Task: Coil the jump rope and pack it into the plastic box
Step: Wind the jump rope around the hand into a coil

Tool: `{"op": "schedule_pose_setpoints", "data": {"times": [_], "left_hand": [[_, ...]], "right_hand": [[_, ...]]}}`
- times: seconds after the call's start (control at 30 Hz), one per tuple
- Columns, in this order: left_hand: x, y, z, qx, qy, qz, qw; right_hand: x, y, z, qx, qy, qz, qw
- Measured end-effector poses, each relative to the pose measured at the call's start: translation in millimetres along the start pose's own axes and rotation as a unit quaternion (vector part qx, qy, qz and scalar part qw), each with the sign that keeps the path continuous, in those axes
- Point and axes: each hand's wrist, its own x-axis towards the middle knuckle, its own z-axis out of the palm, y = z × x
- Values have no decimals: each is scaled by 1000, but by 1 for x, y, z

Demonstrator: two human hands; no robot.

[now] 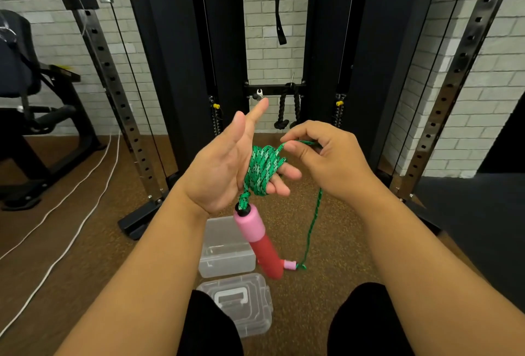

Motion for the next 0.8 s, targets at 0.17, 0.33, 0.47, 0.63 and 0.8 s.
{"op": "schedule_pose_setpoints", "data": {"times": [0.17,0.33,0.47,0.63,0.8], "left_hand": [[2,2,3,-54,-20,57,997],[5,5,6,-7,39,113,993],[6,5,6,41,83,148,985],[5,4,7,78,123,153,977],[4,-1,5,131,140,113,975]], "right_hand": [[-10,13,13,6,18,16,1000],[-24,22,28,-63,-18,-6,998],[-29,21,31,-97,-63,-19,993],[-34,15,30,-140,-123,-56,981],[-27,4,19,-190,-122,-85,970]]}}
